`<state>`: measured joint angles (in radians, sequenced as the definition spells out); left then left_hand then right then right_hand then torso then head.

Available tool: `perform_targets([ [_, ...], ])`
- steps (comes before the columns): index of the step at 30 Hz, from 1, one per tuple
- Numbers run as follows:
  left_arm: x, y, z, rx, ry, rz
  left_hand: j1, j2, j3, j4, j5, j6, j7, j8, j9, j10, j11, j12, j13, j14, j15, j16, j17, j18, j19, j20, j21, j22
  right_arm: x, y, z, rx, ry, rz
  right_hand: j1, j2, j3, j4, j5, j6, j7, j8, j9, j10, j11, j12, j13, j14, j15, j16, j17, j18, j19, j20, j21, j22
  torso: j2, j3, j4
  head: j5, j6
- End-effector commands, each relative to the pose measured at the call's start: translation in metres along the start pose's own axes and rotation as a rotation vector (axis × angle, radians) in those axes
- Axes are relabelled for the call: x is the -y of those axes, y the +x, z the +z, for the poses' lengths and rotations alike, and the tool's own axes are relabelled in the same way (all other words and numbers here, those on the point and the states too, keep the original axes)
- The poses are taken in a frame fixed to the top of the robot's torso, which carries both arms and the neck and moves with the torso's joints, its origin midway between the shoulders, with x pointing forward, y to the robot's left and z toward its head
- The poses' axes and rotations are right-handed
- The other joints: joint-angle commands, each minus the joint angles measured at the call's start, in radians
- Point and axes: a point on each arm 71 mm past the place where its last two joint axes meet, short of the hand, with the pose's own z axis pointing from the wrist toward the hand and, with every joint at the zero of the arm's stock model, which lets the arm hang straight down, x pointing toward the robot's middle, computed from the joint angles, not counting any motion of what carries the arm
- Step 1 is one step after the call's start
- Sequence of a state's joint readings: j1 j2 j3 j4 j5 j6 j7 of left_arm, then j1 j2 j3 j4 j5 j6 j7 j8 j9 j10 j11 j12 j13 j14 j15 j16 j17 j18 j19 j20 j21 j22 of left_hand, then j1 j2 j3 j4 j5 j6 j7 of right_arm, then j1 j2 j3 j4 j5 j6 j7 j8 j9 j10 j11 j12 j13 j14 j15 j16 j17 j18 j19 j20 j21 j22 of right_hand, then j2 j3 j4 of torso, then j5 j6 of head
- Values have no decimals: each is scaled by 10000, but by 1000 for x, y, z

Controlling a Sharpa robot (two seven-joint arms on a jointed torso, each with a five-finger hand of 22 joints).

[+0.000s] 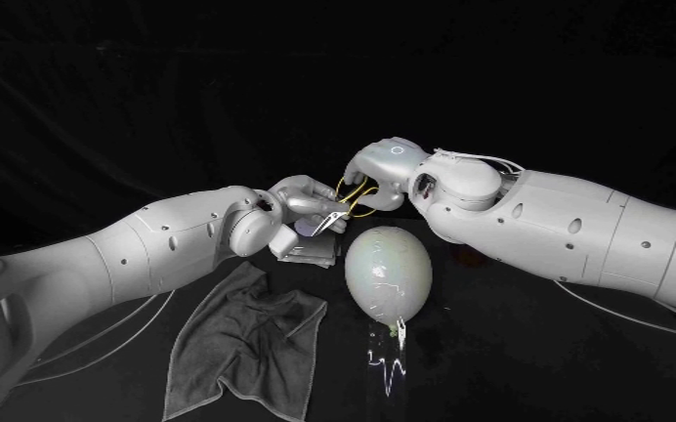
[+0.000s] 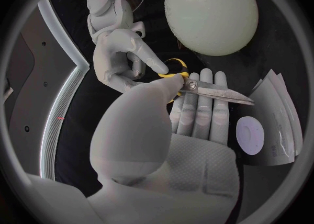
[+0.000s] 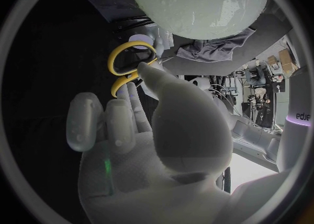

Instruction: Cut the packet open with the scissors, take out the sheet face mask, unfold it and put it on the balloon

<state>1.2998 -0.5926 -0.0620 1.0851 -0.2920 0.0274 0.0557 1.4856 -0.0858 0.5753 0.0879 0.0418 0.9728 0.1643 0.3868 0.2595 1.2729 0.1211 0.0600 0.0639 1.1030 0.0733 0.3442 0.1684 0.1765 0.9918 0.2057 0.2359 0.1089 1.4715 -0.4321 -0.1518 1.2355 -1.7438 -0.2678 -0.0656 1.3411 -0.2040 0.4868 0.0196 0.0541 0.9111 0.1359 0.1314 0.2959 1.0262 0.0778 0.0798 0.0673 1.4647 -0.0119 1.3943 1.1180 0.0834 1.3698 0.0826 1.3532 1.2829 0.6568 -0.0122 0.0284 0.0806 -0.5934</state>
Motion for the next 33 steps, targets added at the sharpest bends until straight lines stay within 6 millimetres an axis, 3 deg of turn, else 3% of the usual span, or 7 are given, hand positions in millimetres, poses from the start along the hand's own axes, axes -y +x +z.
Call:
perform_targets([
  [1, 5, 7, 1, -320, 229, 59, -15, 95, -10, -73, 69, 39, 16, 28, 1217, 285, -188, 53, 15, 87, -16, -67, 14, 51, 44, -26, 62, 17, 0, 4, 2, -381, 78, -351, 88, 58, 84, -22, -34, -53, -67, -10, -14, -249, -57, -162, -51, 304, -88, -7, -108, -76, -57, -16, -95, -115, 6, -2, 15, -40, 6],
  [11, 18, 9, 2, -433, 560, 122, -24, 99, 1, -104, 69, 33, 16, 24, 1225, 279, -187, 44, 11, 82, -17, -88, 16, 45, 32, -34, 76, 25, -10, 13, 6, -1147, -231, -605, 144, 64, 128, -57, -37, -44, -124, -13, -11, -248, -109, -151, -41, 299, -118, -13, -121, -72, -71, -36, -118, -126, -1, -11, -9, -24, 13],
  [24, 39, 8, -1, -700, 862, 424, -39, 118, 8, -131, 68, 40, 15, 27, 1238, 298, -191, 48, 14, 100, -21, -96, 24, 42, 29, -40, 96, 36, -9, 16, 4, -1236, -244, -746, 169, 76, 220, -74, -39, 62, -138, 31, 17, -44, -121, -89, -18, 235, -122, -143, -398, -22, -228, -65, -315, -330, 6, 11, 0, -2, 15],
  [33, 43, 26, -3, -1679, 840, 684, -70, 140, 5, -150, 66, 47, 11, 33, 1253, 316, -194, 51, 15, 122, -24, -102, 35, 37, 27, -44, 119, 48, -11, 18, 7, -1313, -106, -821, -6, 182, 361, 91, -49, 156, -33, 62, 44, 150, -30, -98, -32, 217, 55, -193, -502, -28, -252, 12, -383, -356, -1, 2, 10, -40, 23],
])
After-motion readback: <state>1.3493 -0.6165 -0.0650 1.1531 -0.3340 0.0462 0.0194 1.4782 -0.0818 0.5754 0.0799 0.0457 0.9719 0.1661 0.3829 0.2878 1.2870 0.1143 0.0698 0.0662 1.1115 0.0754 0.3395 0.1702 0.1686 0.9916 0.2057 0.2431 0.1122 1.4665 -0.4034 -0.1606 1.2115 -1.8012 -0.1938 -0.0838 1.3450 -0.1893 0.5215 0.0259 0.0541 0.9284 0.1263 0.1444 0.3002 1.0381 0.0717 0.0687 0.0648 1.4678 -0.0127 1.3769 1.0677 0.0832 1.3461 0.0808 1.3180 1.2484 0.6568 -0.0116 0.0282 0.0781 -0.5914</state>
